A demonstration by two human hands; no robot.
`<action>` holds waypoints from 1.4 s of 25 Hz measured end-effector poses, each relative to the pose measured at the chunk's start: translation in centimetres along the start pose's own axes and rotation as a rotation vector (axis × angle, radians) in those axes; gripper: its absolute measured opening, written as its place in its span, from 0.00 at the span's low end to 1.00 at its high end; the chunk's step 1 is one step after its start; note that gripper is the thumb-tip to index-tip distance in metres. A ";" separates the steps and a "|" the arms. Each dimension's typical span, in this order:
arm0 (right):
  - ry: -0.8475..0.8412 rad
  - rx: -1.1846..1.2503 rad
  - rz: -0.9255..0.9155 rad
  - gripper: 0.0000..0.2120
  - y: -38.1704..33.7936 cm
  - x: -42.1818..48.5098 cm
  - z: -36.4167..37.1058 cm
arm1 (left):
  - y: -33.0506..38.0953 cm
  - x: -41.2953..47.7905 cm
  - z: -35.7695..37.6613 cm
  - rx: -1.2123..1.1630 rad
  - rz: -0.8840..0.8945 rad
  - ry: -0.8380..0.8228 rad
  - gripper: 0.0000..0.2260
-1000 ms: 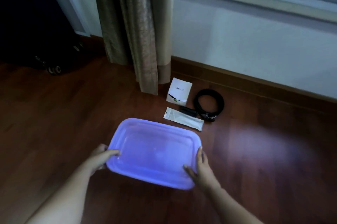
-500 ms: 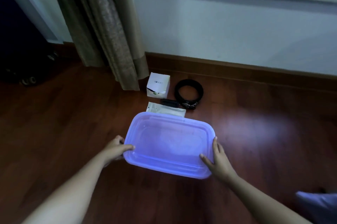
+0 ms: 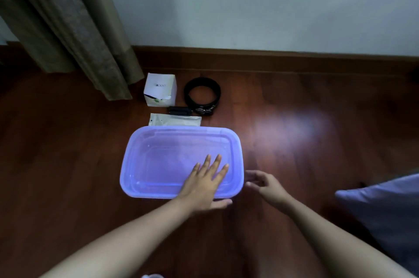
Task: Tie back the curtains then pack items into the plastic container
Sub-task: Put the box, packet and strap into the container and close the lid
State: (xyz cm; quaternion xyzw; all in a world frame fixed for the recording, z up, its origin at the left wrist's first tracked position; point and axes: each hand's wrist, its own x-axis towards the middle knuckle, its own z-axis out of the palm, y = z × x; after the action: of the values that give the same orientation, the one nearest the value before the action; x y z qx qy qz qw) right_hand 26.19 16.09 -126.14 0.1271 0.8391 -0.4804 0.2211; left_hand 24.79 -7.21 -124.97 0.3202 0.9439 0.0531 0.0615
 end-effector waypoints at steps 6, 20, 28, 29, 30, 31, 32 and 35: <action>0.030 0.013 -0.049 0.11 -0.2 0.2 1.1 | 3.0 2.1 0.3 -0.066 -0.122 -0.180 0.43; -0.058 -0.026 -0.120 0.08 0.8 1.1 1.2 | 3.0 1.7 0.0 0.017 -0.005 0.112 0.27; 0.169 0.140 -0.062 0.23 -3.6 2.2 1.7 | 0.5 -0.7 -4.8 0.133 -0.006 0.384 0.23; 0.234 0.010 -0.052 0.28 -4.5 2.7 2.1 | -0.4 -1.2 -5.4 0.142 -0.012 0.422 0.23; 0.278 -0.125 -0.064 0.32 -5.3 3.3 2.6 | -1.5 -1.7 -6.0 0.148 -0.022 0.452 0.23; 0.299 -0.255 -0.110 0.34 -6.0 3.8 3.1 | -2.7 -2.3 -6.5 0.153 -0.027 0.487 0.24; 0.298 -0.387 -0.183 0.34 -6.7 4.4 3.5 | -4.2 -3.1 -6.8 0.156 -0.026 0.516 0.24; 0.240 -0.711 -0.361 0.39 -8.0 6.2 4.3 | -9.7 -6.5 -6.6 0.228 -0.023 0.551 0.36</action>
State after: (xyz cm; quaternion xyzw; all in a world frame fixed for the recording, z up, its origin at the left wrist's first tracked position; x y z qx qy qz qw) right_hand 18.44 8.34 -125.07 -0.0513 0.9814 -0.1736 0.0642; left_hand 23.07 -19.25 -119.30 0.2879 0.9284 0.0310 -0.2329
